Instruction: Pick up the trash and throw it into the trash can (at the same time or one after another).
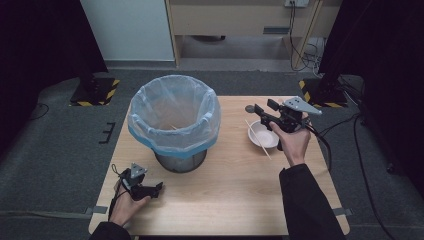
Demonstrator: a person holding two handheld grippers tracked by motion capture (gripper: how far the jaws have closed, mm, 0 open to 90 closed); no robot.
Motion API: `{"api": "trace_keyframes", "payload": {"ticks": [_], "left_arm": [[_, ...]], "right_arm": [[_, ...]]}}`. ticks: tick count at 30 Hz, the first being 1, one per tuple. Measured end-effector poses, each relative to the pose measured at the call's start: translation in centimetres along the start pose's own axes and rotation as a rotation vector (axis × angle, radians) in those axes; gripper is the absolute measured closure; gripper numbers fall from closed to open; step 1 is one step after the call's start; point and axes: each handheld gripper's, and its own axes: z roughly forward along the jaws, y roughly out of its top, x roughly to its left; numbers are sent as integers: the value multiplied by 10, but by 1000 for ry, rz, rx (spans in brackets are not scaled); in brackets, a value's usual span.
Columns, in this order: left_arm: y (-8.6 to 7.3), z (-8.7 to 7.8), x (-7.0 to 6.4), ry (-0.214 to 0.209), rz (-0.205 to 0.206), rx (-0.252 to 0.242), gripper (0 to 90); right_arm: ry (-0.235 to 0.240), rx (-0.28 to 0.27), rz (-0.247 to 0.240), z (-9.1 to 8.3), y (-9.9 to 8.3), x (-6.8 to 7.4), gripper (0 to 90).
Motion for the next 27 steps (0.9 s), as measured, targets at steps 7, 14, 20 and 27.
{"api": "trace_keyframes", "payload": {"ticks": [7,14,20,27], "left_arm": [[0,0,0,0,0,0,0],[0,0,0,0,0,0,0],[0,0,0,0,0,0,0],[0,0,0,0,0,0,0]], "right_arm": [[-39,85,5,2,-38,-19,437],[-36,162,-5,6,-62,-26,530],[-25,220,2,3,-74,-31,581],[-19,274,-2,-3,-87,-31,608]]}}
